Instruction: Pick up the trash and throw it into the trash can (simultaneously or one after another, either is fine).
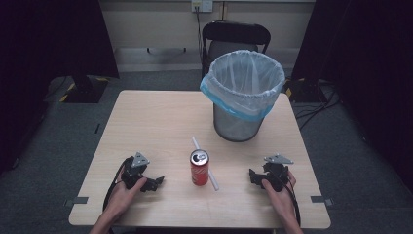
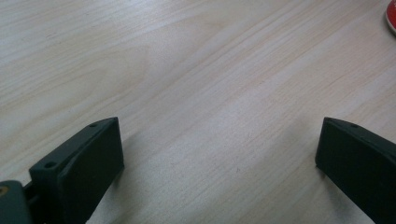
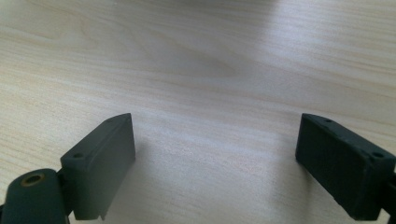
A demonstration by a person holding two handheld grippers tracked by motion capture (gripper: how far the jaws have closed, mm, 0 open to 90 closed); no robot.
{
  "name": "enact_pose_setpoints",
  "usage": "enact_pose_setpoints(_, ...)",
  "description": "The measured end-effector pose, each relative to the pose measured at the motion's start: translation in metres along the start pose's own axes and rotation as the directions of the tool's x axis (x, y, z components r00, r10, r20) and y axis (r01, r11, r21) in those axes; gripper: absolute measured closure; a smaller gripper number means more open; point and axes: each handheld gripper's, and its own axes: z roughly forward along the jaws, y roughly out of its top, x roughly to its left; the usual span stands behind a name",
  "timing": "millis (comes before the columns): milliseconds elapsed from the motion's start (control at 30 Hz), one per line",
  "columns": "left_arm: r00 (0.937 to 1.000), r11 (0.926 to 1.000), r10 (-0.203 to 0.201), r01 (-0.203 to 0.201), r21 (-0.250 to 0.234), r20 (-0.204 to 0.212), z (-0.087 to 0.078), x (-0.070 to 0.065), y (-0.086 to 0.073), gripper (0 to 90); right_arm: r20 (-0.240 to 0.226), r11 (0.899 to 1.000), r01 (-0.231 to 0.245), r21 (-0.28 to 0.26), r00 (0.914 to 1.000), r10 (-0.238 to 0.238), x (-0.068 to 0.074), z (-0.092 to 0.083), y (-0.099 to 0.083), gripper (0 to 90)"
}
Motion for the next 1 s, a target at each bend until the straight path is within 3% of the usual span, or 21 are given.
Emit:
enact_pose_setpoints(200, 1.0, 1.0, -0.001, 0.001, 0.0, 0.0, 0.0, 0.0, 0.0, 0.3, -0.002, 1.0, 0.002, 0.0, 1.0, -0.002, 0.0, 0.0, 0.0, 11.8)
enact_pose_setpoints(400, 1.0, 1.0, 0.0, 0.0, 0.0, 0.0, 0.0, 0.0, 0.0, 0.3, -0.035, 0.999, 0.046, 0.0, 0.9983, -0.046, 0.001, -0.002, 0.003, 22.3)
enact_pose_setpoints(567, 1.0, 1.0, -0.001, 0.001, 0.0, 0.0, 0.0, 0.0, 0.0, 0.3, -0.056, 0.998, 0.064, 0.006, 0.9964, -0.064, 0.002, -0.003, 0.006, 22.4)
enact_pose_setpoints(833, 1.0, 1.0, -0.001, 0.001, 0.0, 0.0, 0.0, 0.0, 0.0, 0.3, -0.137, 0.994, 0.095, -0.057, 0.9853, -0.102, 0.008, -0.012, 0.019, 22.5)
enact_pose_setpoints(900, 1.0, 1.0, -0.001, 0.001, 0.0, 0.001, 0.0, 0.0, 0.0, 0.3, -0.165, 0.99, 0.122, -0.066, 0.9775, -0.131, 0.012, -0.013, 0.024, 23.3)
enact_pose_setpoints(967, 1.0, 1.0, -0.001, 0.001, -0.001, 0.0, 0.0, 0.0, 0.0, 0.3, -0.172, 0.989, 0.129, -0.069, 0.9752, -0.139, 0.014, -0.014, 0.026, 24.3)
enact_pose_setpoints(1000, 1.0, 1.0, -0.001, 0.001, 0.0, 0.001, 0.0, 0.0, 0.0, 0.3, -0.204, 0.988, 0.13, -0.088, 0.968, -0.146, 0.017, -0.016, 0.029, 24.7)
